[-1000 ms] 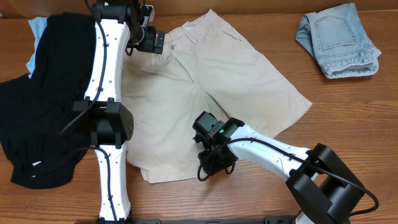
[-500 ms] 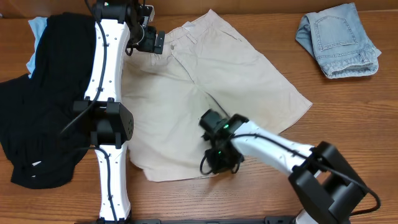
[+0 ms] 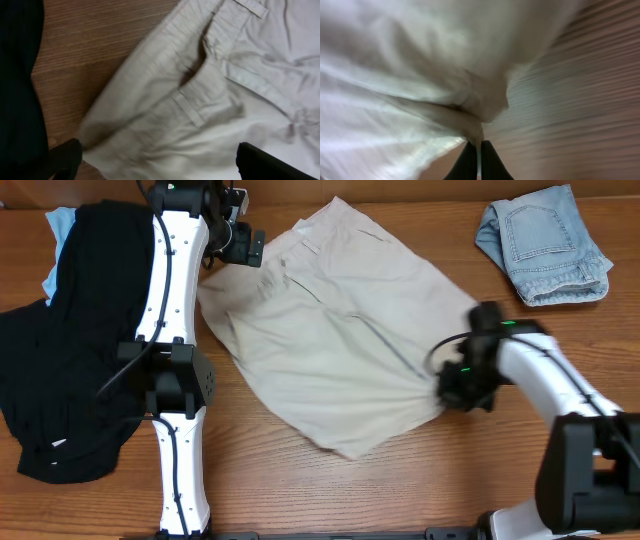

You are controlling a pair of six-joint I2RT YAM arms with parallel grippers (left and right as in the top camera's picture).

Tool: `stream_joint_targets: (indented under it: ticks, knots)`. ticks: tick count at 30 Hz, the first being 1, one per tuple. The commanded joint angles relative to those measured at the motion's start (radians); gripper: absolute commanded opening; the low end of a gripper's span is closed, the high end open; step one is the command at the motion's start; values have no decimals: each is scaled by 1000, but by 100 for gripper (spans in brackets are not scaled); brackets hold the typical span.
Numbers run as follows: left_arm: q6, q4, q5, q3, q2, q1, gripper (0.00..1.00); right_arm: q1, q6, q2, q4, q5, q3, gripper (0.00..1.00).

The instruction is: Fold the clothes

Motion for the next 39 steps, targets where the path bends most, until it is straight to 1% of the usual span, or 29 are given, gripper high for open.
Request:
stream_joint_targets:
  ticks: [1, 6, 7, 9, 11, 13, 16, 18, 20, 21, 24, 28, 31, 34, 35, 36, 38, 39]
  knots:
    - [21, -13, -3, 17, -39, -7, 100, -171, -39, -22, 26, 37, 16, 4]
    - [24, -40, -2, 16, -32, -7, 100, -388, -79, -22, 97, 18, 16, 4]
    - [24, -44, 1, 14, -32, -7, 100, -430, -79, -22, 114, 6, 16, 10]
    - [24, -42, 22, 2, -31, -8, 100, -505, -79, -22, 141, -63, 18, 30]
    - [25, -34, 60, -10, -29, -11, 100, -555, -80, -22, 141, -132, 30, 36]
    - [53, -30, 94, -14, -20, -19, 100, -585, -118, -23, 118, -207, 55, 45]
    - [122, -23, 147, -15, 2, -42, 100, -580, -162, -23, 64, -238, 109, 56]
    - [158, -11, 159, -17, 19, -61, 100, -558, -166, -24, 29, -237, 151, 61]
    - [187, 9, 159, -22, 40, -82, 100, -517, -189, -28, 0, -244, 196, 66]
    - [212, 24, 159, -23, 64, -101, 100, -474, -192, -30, -15, -245, 225, 71]
    - [257, 37, 159, -23, 115, -133, 99, -397, -192, -30, -11, -243, 250, 79]
    - [309, 37, 159, -23, 186, -166, 100, -326, -191, -30, 10, -210, 250, 85]
    - [317, 39, 159, -23, 232, -180, 99, -294, -191, -30, 6, -157, 250, 88]
    - [316, 46, 160, -23, 260, -185, 95, -290, -191, -30, -4, -138, 250, 89]
    - [316, 48, 159, -23, 262, -187, 92, -290, -191, -30, -5, -138, 250, 89]
    - [316, 50, 159, -23, 267, -188, 86, -290, -191, -30, -5, -138, 250, 89]
    - [315, 49, 159, -23, 267, -188, 72, -290, -191, -30, -4, -138, 250, 89]
    - [315, 49, 159, -23, 267, -188, 58, -290, -191, -30, -3, -138, 250, 89]
